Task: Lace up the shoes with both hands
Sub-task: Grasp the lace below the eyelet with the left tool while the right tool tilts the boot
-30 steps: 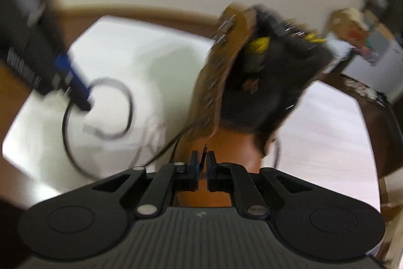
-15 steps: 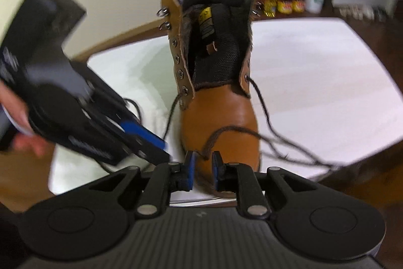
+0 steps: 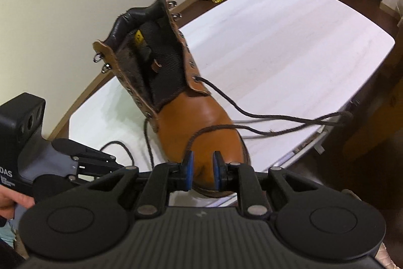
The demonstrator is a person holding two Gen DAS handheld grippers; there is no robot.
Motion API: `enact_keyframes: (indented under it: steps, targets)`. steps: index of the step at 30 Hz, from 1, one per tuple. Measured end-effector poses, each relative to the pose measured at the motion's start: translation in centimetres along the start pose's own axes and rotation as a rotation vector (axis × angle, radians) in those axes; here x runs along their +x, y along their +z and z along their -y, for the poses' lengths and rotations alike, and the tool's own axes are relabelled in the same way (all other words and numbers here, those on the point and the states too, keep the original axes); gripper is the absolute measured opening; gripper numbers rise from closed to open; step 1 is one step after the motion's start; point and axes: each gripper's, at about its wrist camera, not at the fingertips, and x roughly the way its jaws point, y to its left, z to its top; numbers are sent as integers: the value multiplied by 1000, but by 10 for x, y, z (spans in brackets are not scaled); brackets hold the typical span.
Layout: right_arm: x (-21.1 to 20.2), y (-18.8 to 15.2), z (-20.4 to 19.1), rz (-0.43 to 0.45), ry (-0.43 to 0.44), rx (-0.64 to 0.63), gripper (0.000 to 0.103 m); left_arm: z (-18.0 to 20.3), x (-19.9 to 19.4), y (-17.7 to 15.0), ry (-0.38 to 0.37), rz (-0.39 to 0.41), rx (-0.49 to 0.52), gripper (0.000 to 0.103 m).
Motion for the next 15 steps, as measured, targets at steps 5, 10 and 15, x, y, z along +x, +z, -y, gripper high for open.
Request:
enact_keyframes:
  steps: [5,10,15]
  targets:
    - [1,-3,8,-20,7,35,19,5,12,5,32,-15,23,2]
    - [12,-8,27,-79,144,257,19,11,-9,6,63,11,69,2]
    - [32,-17,43,-108,316,510,19,16,-25,4,77,4,121,2]
